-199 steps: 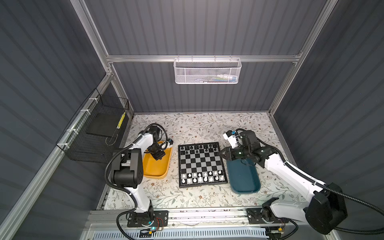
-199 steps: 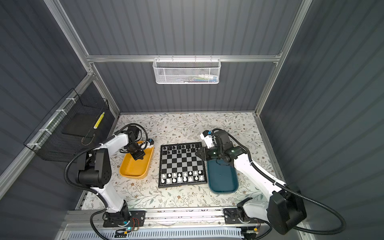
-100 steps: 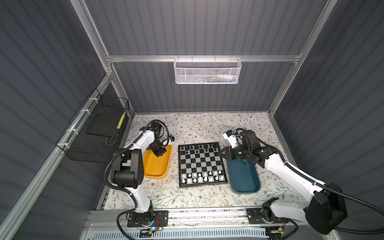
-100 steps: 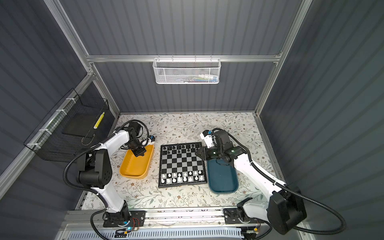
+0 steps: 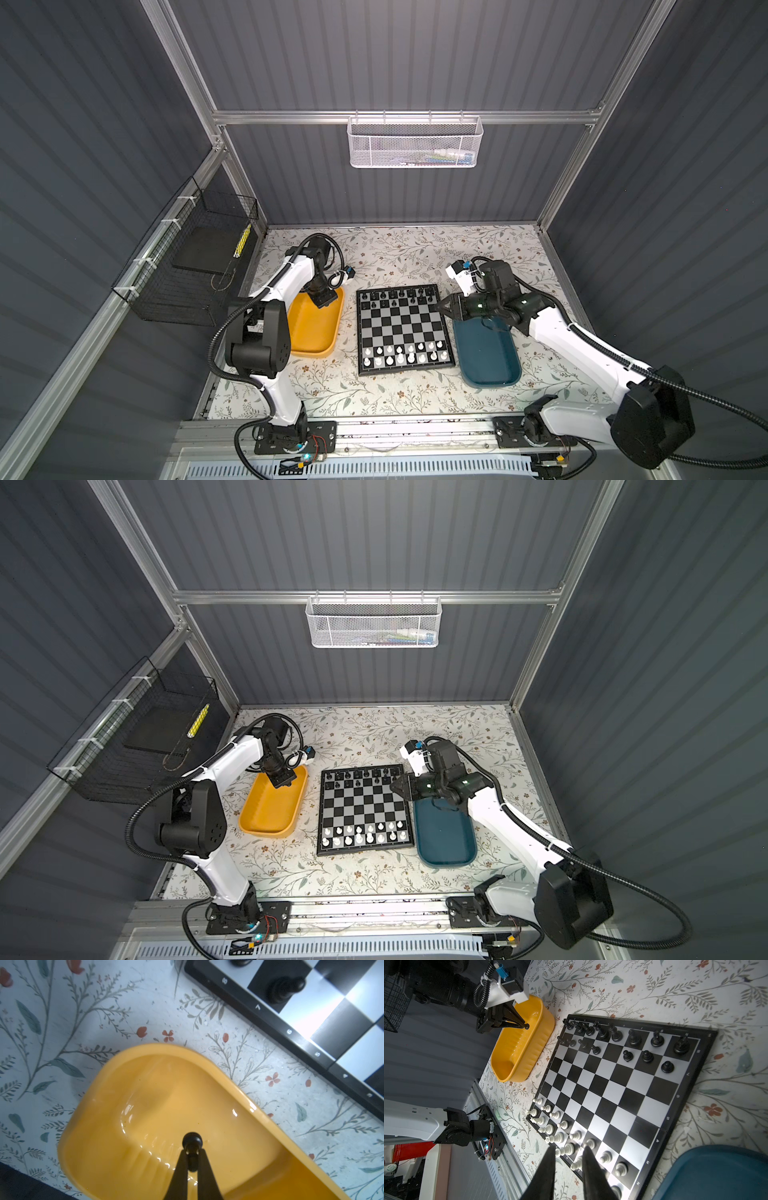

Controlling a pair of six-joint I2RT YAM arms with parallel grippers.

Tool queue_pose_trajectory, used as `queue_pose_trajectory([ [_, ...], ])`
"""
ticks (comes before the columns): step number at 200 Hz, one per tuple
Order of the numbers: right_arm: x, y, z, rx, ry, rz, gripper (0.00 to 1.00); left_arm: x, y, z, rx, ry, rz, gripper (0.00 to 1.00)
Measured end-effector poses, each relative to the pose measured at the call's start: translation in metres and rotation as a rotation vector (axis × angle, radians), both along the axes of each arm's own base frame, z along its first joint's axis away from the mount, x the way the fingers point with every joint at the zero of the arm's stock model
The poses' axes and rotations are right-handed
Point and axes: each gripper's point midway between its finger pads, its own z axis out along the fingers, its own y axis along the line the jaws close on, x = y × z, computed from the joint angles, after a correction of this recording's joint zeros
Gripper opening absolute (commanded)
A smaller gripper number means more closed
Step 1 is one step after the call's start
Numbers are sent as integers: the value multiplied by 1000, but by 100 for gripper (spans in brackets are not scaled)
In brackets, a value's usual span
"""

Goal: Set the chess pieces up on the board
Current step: 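Lift the last black pawn out of the yellow tray with the left gripper, then lower the black pawn onto the last empty pawn square and open the left gripper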

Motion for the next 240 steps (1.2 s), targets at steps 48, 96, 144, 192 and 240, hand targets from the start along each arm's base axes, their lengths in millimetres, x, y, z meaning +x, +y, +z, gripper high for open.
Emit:
queue_pose_trajectory([
  [48,0,0,0,0,0,0,26,6,-10,12,2,-26,-20,9],
  [96,0,0,0,0,0,0,26,2,-25,17,5,-23,-52,9],
  [144,0,0,1,4,-5,0,26,-1,-49,26,5,-39,-98,9],
  [192,-1,0,10,16,-27,-1,26,-4,-81,38,-8,-69,-162,9],
  [240,-3,-1,19,29,-52,-2,27,-8,-116,34,-12,-61,-228,9],
])
